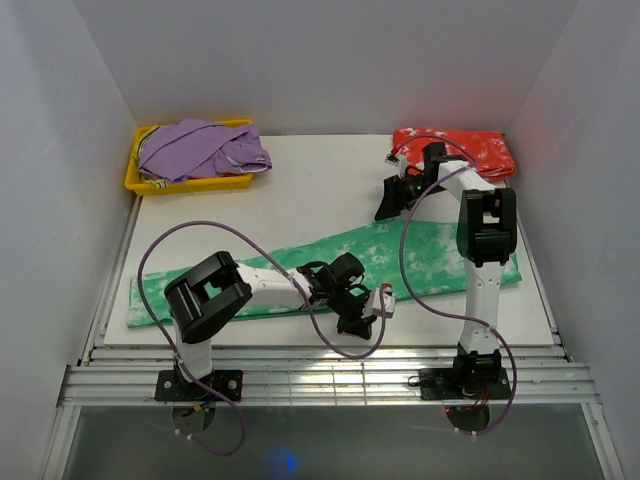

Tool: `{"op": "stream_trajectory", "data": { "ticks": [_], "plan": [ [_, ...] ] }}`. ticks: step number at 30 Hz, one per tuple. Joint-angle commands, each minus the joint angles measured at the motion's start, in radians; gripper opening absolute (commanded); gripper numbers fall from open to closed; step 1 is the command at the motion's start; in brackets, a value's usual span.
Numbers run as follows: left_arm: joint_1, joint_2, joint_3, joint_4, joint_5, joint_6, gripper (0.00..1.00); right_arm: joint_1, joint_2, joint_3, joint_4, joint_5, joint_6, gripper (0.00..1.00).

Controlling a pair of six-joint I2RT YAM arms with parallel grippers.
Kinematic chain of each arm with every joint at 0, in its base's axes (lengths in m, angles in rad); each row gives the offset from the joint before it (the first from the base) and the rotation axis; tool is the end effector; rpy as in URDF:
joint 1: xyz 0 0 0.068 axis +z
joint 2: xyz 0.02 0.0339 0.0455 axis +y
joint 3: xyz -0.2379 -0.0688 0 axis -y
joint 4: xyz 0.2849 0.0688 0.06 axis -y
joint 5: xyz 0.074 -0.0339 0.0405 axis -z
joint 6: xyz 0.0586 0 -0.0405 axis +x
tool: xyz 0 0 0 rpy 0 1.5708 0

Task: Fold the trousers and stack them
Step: Fold the trousers

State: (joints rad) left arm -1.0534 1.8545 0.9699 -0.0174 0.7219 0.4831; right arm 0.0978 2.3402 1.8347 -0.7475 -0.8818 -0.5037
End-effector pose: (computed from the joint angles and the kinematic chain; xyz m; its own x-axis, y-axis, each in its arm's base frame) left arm 0.1576 -0.3552 0.0669 0.0535 0.6109 -0.7899 0.9374 -0.3033 -0.1711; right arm 0.4918 0.0937 0.0932 -0.6821 -0.3753 -0.6276 -0.7209 0.4887 0.4913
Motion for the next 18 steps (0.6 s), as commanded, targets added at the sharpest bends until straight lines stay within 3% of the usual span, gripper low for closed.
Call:
{"op": "stream_trajectory", "data": {
  "ticks": [1,3,4,8,13,18],
  "plan": [
    [0.059,-0.131,0.049,-0.091,0.060,-0.187,0.18,-0.021,-0.089,0.021,0.019,0.105,0.024,0.87],
    [0.140,-0.187,0.050,-0.101,0.051,-0.291,0.27,-0.044,-0.140,0.037,0.004,0.125,0.031,0.98],
    [0.174,-0.245,0.050,-0.121,0.041,-0.323,0.32,-0.071,-0.195,0.044,-0.015,0.156,0.025,0.91],
    [0.402,-0.363,0.053,-0.235,-0.016,-0.434,0.55,-0.154,-0.311,0.037,-0.101,0.243,-0.068,0.90],
    [0.616,-0.400,0.072,-0.545,-0.111,-0.430,0.57,-0.219,-0.390,-0.047,-0.301,0.351,-0.298,0.95],
    [0.817,-0.384,0.023,-0.759,-0.249,-0.321,0.57,-0.248,-0.424,-0.305,-0.375,0.486,-0.426,0.95]
  ]
}}
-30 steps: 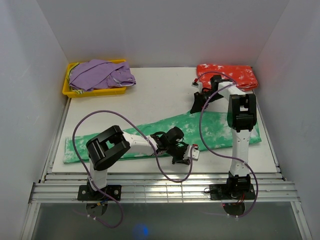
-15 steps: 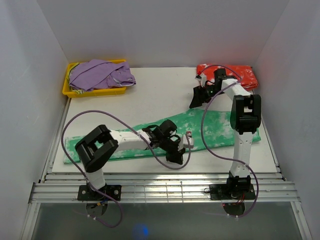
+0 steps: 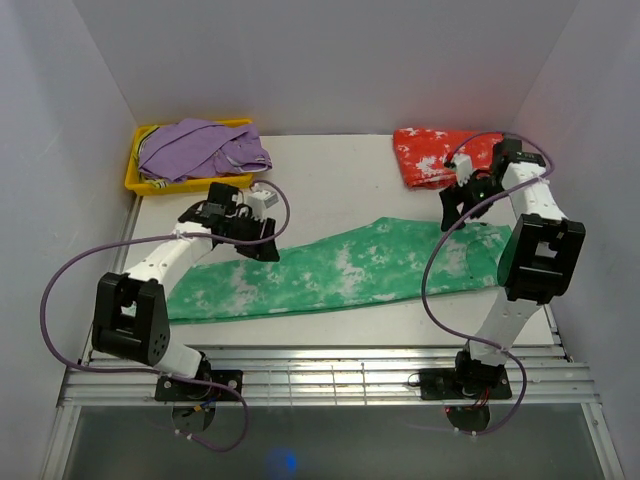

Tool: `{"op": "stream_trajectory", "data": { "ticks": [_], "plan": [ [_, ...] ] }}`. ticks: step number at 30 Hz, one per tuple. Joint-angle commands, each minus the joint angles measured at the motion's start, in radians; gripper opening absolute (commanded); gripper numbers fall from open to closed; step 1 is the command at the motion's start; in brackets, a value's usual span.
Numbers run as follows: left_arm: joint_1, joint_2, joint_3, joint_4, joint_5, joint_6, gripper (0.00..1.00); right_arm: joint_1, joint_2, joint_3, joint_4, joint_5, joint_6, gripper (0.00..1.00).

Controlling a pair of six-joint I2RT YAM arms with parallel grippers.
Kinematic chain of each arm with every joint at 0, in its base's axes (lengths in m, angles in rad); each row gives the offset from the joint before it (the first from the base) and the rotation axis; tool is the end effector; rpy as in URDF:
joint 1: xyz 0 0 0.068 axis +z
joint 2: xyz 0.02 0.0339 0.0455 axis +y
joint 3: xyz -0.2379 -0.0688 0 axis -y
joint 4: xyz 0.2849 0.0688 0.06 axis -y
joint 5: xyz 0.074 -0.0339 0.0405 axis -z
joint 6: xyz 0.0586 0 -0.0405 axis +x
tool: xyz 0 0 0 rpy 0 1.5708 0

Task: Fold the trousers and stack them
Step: Fold the trousers

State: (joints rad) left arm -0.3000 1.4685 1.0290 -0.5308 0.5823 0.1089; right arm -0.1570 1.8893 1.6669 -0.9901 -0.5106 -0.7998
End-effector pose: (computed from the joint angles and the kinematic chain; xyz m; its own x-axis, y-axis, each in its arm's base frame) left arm 0.3234 -0.1338 0.1818 -0.7244 0.3191 -0.6110 0.6261 0.6754 -0.3896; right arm 0.4287 -0.0389 0.2179 -0.6210 -0.5352 -0.5726 -0.6863 0.7242 0.0674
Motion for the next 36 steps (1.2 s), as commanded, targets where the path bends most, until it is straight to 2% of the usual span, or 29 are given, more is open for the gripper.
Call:
{"op": "stream_trajectory", "data": {
  "ticks": [1,2,3,6,10,13,14,17,21,26,29,31,32,33,34,36],
  "plan": [
    [0.091,0.007,-0.046,-0.300,-0.117,0.072,0.57,0.001,0.022,-0.178,-0.118,0.154,-0.134,0.96],
    [0.142,0.010,-0.055,-0.310,-0.154,0.089,0.55,-0.001,0.021,-0.217,-0.099,0.174,-0.139,0.96],
    [0.159,0.013,-0.046,-0.330,-0.197,0.116,0.56,-0.004,0.021,-0.289,-0.047,0.202,-0.134,0.96],
    [0.202,0.062,-0.026,-0.354,-0.307,0.193,0.56,-0.024,0.034,-0.363,0.020,0.288,-0.119,0.96],
    [0.214,0.264,0.014,-0.321,-0.363,0.232,0.56,-0.071,0.048,-0.436,0.033,0.349,-0.107,0.97],
    [0.217,0.395,0.116,-0.252,-0.386,0.219,0.55,-0.082,0.018,-0.476,0.031,0.357,-0.104,0.97],
    [0.219,0.480,0.196,-0.241,-0.392,0.213,0.55,-0.082,0.007,-0.499,0.036,0.354,-0.102,0.96],
    [0.219,0.625,0.365,-0.218,-0.406,0.207,0.54,-0.079,-0.009,-0.466,0.027,0.305,-0.061,0.95],
    [0.225,0.702,0.515,-0.213,-0.409,0.236,0.55,-0.076,0.030,-0.342,-0.070,0.190,-0.001,0.93],
    [0.228,0.616,0.513,-0.227,-0.337,0.299,0.58,-0.085,-0.019,-0.242,-0.096,0.095,0.021,0.93],
    [0.239,0.489,0.441,-0.227,-0.296,0.314,0.62,-0.096,-0.064,-0.168,-0.097,0.025,0.007,0.99],
    [0.263,0.397,0.386,-0.224,-0.248,0.285,0.66,-0.098,-0.075,-0.122,-0.098,-0.017,0.007,0.86],
    [0.277,0.374,0.372,-0.222,-0.236,0.270,0.74,-0.099,-0.072,-0.110,-0.102,-0.035,0.007,0.84],
    [0.289,0.354,0.362,-0.231,-0.219,0.247,0.75,-0.099,-0.062,-0.098,-0.111,-0.049,0.001,0.79],
    [0.298,0.337,0.355,-0.238,-0.214,0.236,0.75,-0.098,-0.053,-0.088,-0.119,-0.051,0.005,0.69],
    [0.373,0.300,0.338,-0.235,-0.216,0.209,0.76,-0.099,-0.032,-0.088,-0.122,-0.036,0.008,0.61]
  ]
}}
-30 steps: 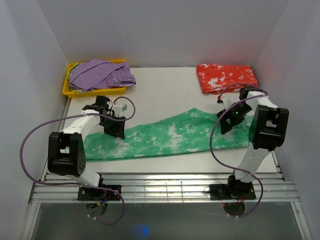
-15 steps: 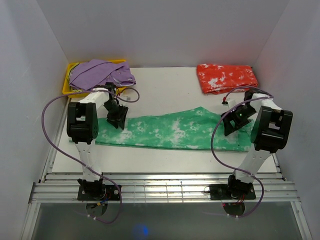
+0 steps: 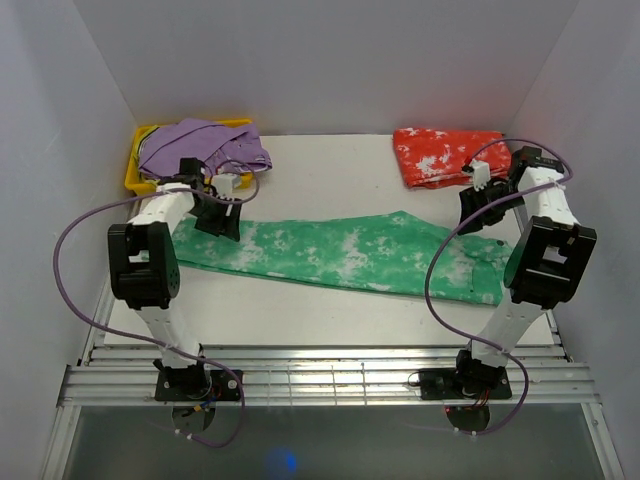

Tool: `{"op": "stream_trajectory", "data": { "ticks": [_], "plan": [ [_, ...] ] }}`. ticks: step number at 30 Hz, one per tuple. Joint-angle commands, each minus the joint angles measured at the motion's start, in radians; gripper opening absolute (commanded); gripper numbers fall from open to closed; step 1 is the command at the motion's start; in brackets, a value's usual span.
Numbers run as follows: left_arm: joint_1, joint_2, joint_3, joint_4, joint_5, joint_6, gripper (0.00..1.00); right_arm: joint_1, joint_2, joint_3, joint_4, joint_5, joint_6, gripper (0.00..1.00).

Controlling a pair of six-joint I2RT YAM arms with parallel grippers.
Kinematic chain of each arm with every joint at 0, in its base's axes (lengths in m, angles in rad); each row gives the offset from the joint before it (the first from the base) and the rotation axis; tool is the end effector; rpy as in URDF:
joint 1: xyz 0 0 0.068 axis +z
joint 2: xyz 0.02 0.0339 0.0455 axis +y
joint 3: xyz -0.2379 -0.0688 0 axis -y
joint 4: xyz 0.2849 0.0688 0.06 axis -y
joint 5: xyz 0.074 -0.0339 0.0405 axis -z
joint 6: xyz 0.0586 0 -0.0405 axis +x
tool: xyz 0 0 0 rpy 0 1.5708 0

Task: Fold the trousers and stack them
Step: Fold the trousers

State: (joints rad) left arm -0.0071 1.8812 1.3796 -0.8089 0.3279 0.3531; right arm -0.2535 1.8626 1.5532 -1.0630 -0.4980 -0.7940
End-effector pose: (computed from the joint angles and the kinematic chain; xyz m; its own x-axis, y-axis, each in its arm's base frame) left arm 0.4045 -0.0217 0.1305 -0.8757 0.3336 -0.3491 0.4182 0.8854 -0.2030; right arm 0.3970 -0.0739 0.1887 -0.7574 -0.4510 -0.4721 -0.5863 0.7881 0.1877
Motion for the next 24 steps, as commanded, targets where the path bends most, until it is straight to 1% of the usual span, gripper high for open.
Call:
{"op": "stream_trajectory", "data": {
  "ticks": [1,3,5,6,7,10,13,15,18,21,24],
  "plan": [
    [0.110,-0.123,-0.016,0.048,0.062,-0.063,0.76,-0.003,0.018,0.021,-0.046,-0.015,0.004,0.53],
    [0.265,-0.134,-0.007,0.047,0.123,-0.098,0.77,-0.001,0.047,-0.018,-0.022,0.034,-0.005,0.49],
    [0.341,-0.125,0.007,0.034,0.141,-0.101,0.78,-0.003,0.069,-0.065,0.024,0.073,-0.004,0.48],
    [0.376,-0.111,0.021,0.028,0.143,-0.097,0.80,-0.003,0.098,-0.076,0.044,0.093,-0.007,0.48],
    [0.437,-0.102,0.025,0.025,0.138,-0.091,0.80,-0.003,0.112,-0.084,0.060,0.126,-0.004,0.47],
    [0.530,-0.059,0.064,0.014,0.129,-0.049,0.81,-0.003,0.153,-0.100,0.116,0.177,-0.002,0.45],
    [0.585,-0.001,0.108,0.020,0.115,-0.006,0.82,-0.003,0.181,-0.084,0.135,0.197,-0.005,0.45],
    [0.599,0.035,0.145,0.022,0.097,0.018,0.81,-0.001,0.193,-0.071,0.144,0.216,-0.010,0.44],
    [0.611,0.097,0.160,0.051,0.071,0.043,0.81,0.000,0.199,-0.059,0.146,0.231,-0.017,0.44],
    [0.624,0.131,0.156,0.073,0.117,0.066,0.81,0.003,0.198,-0.050,0.138,0.237,-0.021,0.43],
    [0.624,0.193,0.174,0.056,0.154,0.084,0.79,0.008,0.193,-0.050,0.130,0.240,-0.021,0.43]
  ]
}}
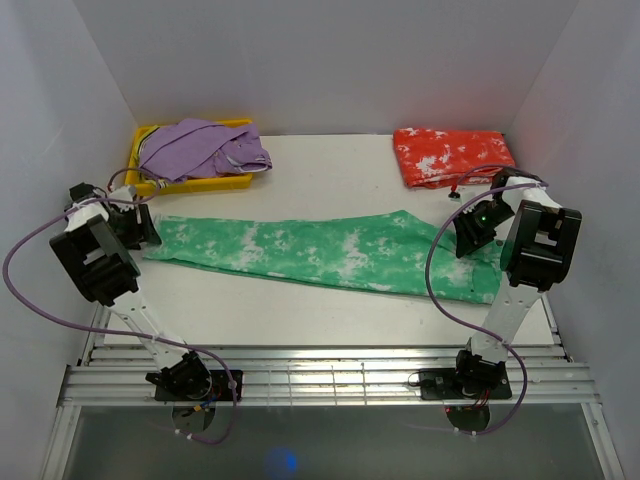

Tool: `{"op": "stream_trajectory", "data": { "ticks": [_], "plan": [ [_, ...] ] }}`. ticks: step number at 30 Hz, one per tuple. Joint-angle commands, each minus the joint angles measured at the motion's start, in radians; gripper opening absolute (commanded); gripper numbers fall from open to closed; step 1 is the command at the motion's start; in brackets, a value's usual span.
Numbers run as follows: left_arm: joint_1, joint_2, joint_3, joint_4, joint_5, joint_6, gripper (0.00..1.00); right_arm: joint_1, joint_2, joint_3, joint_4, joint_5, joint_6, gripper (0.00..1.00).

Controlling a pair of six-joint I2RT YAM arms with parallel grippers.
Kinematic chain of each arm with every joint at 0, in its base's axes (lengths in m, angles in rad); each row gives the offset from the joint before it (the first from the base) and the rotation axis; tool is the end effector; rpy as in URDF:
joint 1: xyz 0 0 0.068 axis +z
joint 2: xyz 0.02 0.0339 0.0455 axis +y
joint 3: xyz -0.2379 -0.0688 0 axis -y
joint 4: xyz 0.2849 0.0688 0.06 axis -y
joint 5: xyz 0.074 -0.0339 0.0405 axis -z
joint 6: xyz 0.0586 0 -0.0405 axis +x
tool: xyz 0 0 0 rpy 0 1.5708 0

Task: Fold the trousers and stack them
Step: Fold the trousers

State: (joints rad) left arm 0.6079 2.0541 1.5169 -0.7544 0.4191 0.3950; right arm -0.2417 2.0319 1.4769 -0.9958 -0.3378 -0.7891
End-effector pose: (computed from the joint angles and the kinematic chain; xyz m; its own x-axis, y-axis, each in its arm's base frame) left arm 0.3758 0.2324 0.1073 -0.8936 -0.1936 -0.4049 -0.0929 0.9625 -0.2550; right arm 0.3951 -0.0774 0.0982 -0.8396 -0.4827 -0.2492 -0.5344 0.8163 0.2192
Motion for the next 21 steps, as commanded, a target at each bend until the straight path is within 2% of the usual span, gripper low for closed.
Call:
{"op": "stream_trajectory", "data": {
  "ticks": [1,5,9,10,12,13,14,21],
  "plan": [
    [0.009,0.035,0.040,0.000,0.067,0.045,0.78,-0.002,0.024,0.026,0.062,0.079,-0.025,0.43],
    [0.007,0.087,0.011,0.006,0.096,0.038,0.67,0.004,0.016,0.020,0.057,0.075,-0.024,0.42],
    [0.007,0.094,-0.024,0.020,0.139,0.012,0.45,0.013,0.022,0.029,0.051,0.069,-0.024,0.41],
    [0.007,0.090,-0.026,0.020,0.148,0.007,0.32,0.015,0.024,0.033,0.051,0.065,-0.024,0.41],
    [0.009,0.077,-0.029,0.015,0.184,-0.004,0.17,0.022,0.027,0.040,0.046,0.057,-0.019,0.41],
    [0.010,0.054,-0.023,0.009,0.199,-0.004,0.05,0.024,0.025,0.043,0.043,0.048,-0.018,0.41],
    [0.010,0.041,-0.017,0.003,0.226,-0.005,0.00,0.027,0.022,0.046,0.043,0.042,-0.013,0.41],
    [0.041,-0.070,0.103,-0.063,0.286,-0.059,0.00,0.032,-0.016,0.105,0.003,-0.016,0.008,0.44]
  ]
}}
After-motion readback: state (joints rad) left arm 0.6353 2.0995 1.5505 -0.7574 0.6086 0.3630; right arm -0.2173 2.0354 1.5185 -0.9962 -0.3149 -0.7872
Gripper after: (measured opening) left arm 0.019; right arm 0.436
